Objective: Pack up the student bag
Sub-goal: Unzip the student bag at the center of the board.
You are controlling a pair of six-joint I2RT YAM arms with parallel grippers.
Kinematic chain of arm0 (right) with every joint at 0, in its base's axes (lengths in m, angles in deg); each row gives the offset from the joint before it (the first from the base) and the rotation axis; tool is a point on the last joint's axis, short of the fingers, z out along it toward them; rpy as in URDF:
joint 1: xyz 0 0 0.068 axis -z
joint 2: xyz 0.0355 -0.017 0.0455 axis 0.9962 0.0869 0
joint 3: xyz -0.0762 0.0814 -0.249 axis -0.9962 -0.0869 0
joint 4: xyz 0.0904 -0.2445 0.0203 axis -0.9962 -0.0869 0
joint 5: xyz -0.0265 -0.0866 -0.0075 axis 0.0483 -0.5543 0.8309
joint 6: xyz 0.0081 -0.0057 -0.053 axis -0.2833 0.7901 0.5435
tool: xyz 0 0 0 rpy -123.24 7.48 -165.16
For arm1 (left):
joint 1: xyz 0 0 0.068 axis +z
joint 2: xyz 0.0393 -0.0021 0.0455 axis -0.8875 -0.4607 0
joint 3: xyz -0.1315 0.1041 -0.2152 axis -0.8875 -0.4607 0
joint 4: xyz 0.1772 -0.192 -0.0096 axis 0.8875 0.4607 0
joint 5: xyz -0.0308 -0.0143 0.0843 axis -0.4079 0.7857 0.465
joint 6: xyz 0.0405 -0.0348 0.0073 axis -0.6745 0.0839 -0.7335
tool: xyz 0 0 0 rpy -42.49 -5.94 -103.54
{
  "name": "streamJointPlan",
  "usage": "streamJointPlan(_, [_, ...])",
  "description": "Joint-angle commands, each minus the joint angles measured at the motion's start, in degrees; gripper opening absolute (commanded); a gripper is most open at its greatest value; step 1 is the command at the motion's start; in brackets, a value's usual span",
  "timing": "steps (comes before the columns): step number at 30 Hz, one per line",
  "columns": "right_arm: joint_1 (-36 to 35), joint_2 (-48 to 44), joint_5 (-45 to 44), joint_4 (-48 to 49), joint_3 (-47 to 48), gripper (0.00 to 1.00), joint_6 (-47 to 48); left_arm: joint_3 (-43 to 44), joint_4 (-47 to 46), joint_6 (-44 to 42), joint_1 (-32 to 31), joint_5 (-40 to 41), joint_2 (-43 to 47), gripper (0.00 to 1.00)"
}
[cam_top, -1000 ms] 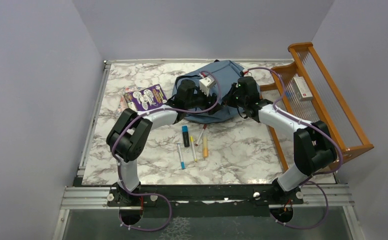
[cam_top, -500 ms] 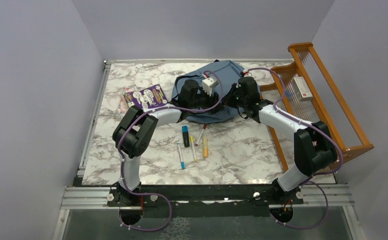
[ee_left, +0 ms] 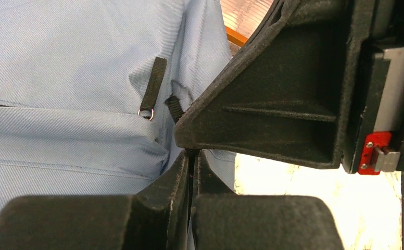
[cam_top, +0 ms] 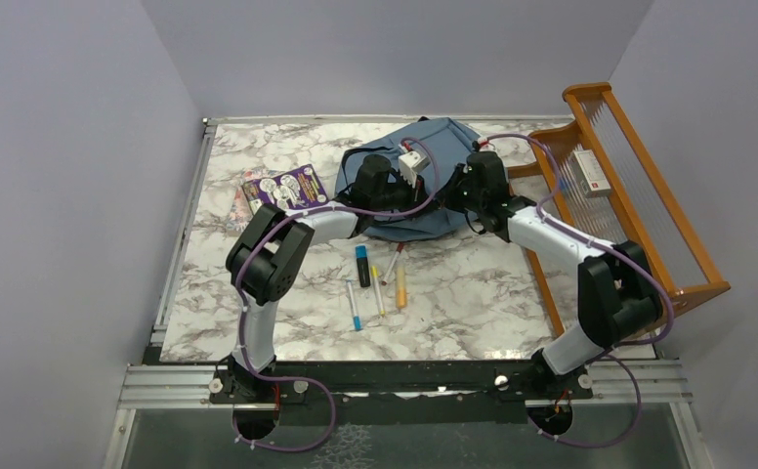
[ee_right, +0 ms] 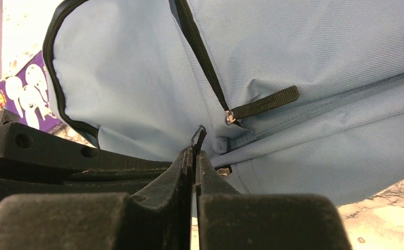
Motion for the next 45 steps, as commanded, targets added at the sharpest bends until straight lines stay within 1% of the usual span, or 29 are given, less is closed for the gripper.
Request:
streamJointPlan(1, [0.3,-3.79,-7.92,0.04,-0.49,0.15,0.09,0.17,-1.14,-0.37,-0.19,-2.02,-0.45,0.0])
streamJointPlan(6, [0.76,-5.54,-14.25,-2.21,-0.99,0.39,1.63,-0.26,-1.11,-0.55,-0.19,-2.21,-0.05,0.0])
streamJointPlan(8, [0.87,-6.17,-15.25,-2.71,-1.02,0.46,2.6,-0.46,-1.06,-0.55,-0.19,-2.21,0.0,0.0])
streamJointPlan(9, [0.95,-6.42,-15.53,-2.81,-0.96,0.47,3.05,-0.53,-1.06,-0.5,-0.19,-2.2,0.01,0.0])
streamJointPlan(12, [1.04,-7.19,-16.01,-3.41,-1.22,0.49,3.92,-0.67,-1.05,-0.21,-0.19,-2.06,0.21,0.0])
streamJointPlan(16, [1.13,-8.66,-14.61,-3.97,-2.94,0.48,3.91,-0.74,-1.13,0.67,-0.19,-1.4,0.97,0.0])
streamJointPlan(20, [1.35,-9.38,-11.56,-4.29,-5.43,0.44,1.91,-0.94,-1.13,0.7,-0.19,-1.13,1.68,0.0])
streamJointPlan(23, [1.57,-9.16,-9.74,-5.53,-6.62,0.45,-0.2,-1.16,-1.14,0.32,-0.19,-1.77,1.99,0.0])
streamJointPlan(35, [2.22,-7.93,-8.02,-8.42,-11.3,0.68,-12.38,-2.46,-1.14,-0.61,-0.52,-2.35,2.78,0.0])
streamJointPlan(37, [2.41,-8.34,-7.14,-6.88,-13.02,0.72,-15.76,-2.72,-1.14,-0.68,-0.78,-1.92,2.97,0.0])
streamJointPlan(40, [2.71,-9.24,-5.89,-2.03,-16.03,0.76,-20.94,-2.92,-1.14,-0.98,-1.28,-1.62,3.0,0.0])
streamJointPlan(45, [3.49,-8.02,-6.02,1.41,-16.63,0.77,-25.19,-3.02,-1.13,-0.9,-1.81,-1.73,2.99,0.0])
